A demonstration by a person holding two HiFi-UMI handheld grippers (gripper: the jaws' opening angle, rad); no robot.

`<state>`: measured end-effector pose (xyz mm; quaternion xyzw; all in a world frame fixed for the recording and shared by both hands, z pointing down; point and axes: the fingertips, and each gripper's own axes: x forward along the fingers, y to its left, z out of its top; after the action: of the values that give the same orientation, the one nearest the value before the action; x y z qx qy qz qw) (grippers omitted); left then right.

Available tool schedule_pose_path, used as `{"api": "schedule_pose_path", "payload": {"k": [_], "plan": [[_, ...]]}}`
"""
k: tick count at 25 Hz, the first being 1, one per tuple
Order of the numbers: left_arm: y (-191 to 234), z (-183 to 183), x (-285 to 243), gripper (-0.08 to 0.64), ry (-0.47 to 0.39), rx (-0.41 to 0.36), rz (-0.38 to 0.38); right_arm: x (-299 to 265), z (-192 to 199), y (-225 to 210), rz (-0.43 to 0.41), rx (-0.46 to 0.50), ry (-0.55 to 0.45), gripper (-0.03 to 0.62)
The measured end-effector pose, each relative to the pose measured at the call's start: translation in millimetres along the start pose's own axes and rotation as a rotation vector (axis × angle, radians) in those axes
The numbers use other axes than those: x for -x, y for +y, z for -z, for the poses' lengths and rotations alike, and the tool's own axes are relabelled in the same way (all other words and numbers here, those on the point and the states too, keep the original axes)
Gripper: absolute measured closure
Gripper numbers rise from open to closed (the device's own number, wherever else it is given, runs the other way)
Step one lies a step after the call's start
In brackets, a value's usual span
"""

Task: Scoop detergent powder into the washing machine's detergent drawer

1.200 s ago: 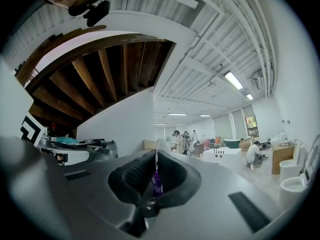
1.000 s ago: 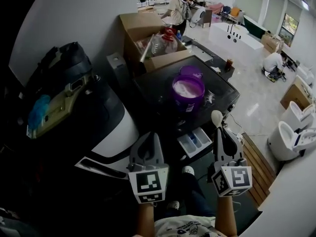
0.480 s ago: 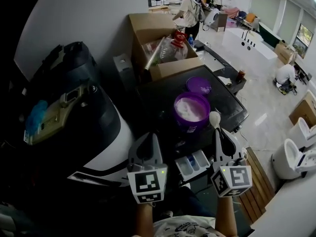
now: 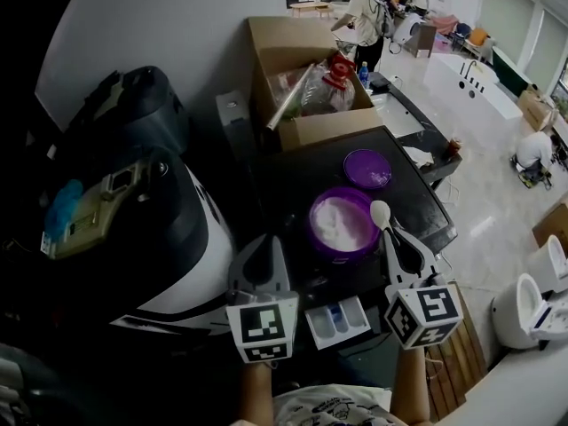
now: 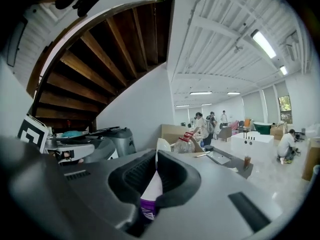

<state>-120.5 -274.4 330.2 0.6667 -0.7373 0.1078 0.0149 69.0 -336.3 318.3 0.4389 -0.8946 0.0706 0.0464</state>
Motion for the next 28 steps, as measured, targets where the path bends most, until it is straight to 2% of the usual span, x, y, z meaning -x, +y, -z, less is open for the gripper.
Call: {"api": "schedule_pose_path", "payload": {"k": [12,21,28], "plan": [[6.1,2.0,-34.7,0.557,0.031,0.009,-0.077,-55.5,26.1,2.1,-0.257,-0.045,0.251,0.572],[9.2,11.9,-53.9,0.557,0.064,0.027,-0.11,-82.8,53.8,-6.3,-0.324,0.003,0.463,0.572],[5.2,20.4,-65.1,0.557,0.1,0.023,-0.103,-93.8,61.6,-1.0,-0.416,-0.008,0.54,0.572]]}}
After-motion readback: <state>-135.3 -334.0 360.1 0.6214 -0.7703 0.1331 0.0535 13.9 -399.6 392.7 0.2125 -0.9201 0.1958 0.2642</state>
